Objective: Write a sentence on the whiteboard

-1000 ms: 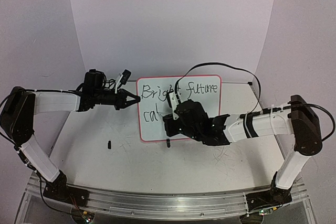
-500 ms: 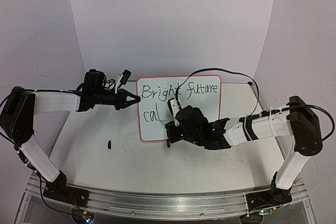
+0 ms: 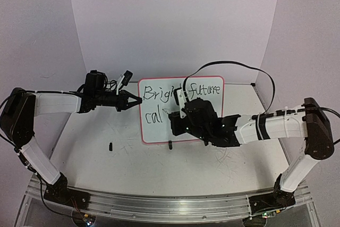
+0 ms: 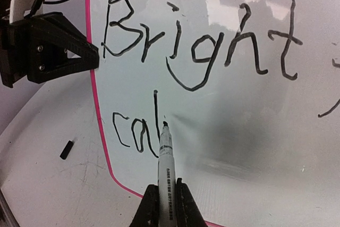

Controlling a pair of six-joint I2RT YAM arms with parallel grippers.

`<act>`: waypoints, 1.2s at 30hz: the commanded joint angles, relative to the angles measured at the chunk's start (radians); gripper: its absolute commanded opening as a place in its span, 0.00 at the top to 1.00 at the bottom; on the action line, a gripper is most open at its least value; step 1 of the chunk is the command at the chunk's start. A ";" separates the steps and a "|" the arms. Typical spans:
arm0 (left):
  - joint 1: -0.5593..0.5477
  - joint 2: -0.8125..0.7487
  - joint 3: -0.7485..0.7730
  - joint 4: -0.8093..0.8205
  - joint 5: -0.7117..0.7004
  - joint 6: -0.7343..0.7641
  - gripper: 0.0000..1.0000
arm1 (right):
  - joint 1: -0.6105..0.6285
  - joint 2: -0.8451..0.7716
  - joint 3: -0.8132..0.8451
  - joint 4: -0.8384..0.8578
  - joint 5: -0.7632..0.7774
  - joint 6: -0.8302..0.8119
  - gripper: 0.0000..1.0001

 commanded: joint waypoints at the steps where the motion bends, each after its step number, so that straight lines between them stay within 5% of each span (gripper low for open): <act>1: 0.006 -0.047 0.026 0.061 -0.035 0.053 1.00 | -0.016 0.028 0.072 0.037 0.041 -0.035 1.00; 36: 0.006 -0.049 0.025 0.061 -0.037 0.055 1.00 | -0.011 0.042 -0.031 -0.018 -0.003 0.063 1.00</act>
